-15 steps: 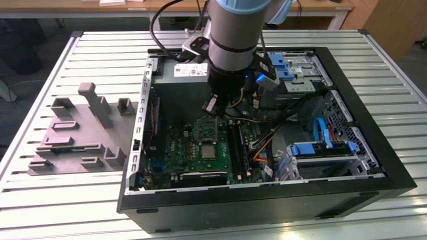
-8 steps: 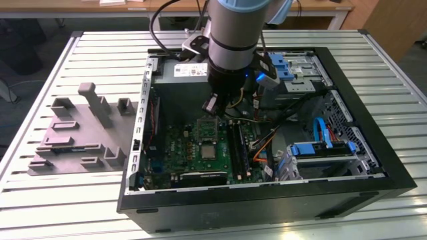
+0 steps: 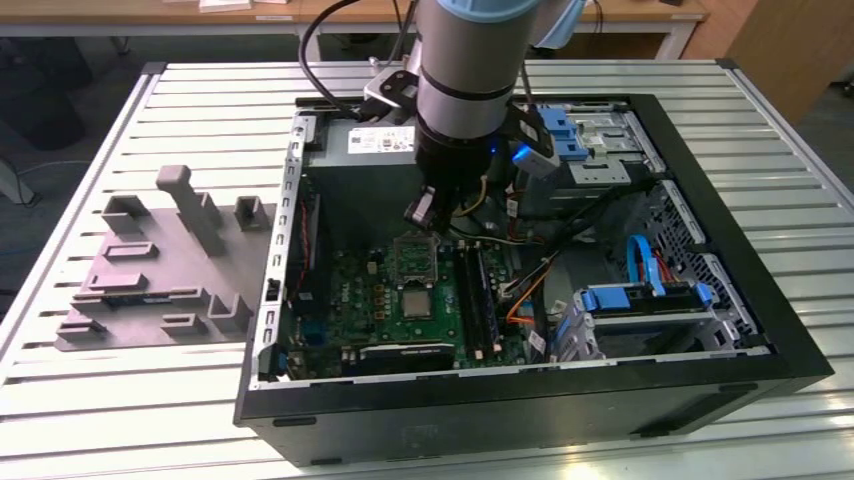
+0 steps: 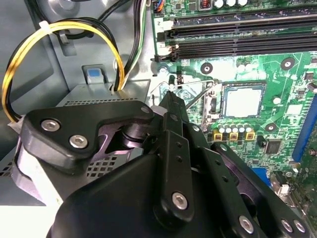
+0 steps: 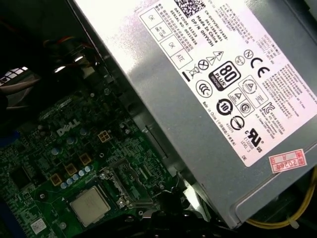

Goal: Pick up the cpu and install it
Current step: 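Close the cpu cover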

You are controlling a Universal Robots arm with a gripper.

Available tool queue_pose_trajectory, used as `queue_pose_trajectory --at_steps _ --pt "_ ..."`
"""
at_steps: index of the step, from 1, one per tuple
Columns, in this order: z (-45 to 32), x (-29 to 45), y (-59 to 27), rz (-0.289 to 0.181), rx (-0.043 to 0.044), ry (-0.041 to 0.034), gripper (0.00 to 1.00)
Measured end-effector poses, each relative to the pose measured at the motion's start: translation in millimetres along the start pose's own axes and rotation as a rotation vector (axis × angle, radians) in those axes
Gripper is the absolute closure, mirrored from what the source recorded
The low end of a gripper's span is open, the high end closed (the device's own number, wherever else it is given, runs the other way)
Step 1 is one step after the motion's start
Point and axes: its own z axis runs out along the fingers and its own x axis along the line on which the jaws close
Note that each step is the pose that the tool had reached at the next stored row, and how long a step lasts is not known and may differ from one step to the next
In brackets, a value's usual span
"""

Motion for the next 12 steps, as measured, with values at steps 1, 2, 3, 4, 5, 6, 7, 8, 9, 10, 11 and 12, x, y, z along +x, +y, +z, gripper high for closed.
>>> queue_pose_trajectory --at_steps 1,2,3,4,5,6,7,8,9,10,11,12 --pt "-0.1 0.0 0.1 0.0 0.0038 0.0054 0.89" --pt "0.0 0.1 0.1 0.001 0.0099 0.0138 0.89" --pt "0.0 0.2 0.1 0.001 0.0177 0.0247 0.89" --pt "0.0 0.3 0.2 0.001 0.0251 0.0347 0.89" --pt "0.1 0.6 0.2 0.002 0.0289 0.0397 0.89" --pt "0.0 1.0 0.3 0.001 0.03 0.0417 0.89" --pt "-0.1 1.4 0.3 0.001 0.0302 0.042 0.89" --pt "-0.1 1.8 0.3 0.0 0.0302 0.042 0.89" --pt "0.0 2.1 0.3 0.0 0.0302 0.0419 0.89" --pt "-0.1 2.5 0.2 0.0 0.0302 0.042 0.89" --pt "-0.1 3.1 0.1 -0.001 0.0302 0.0421 0.89" --pt "-0.2 3.8 -0.1 -0.001 0.0302 0.0421 0.89"
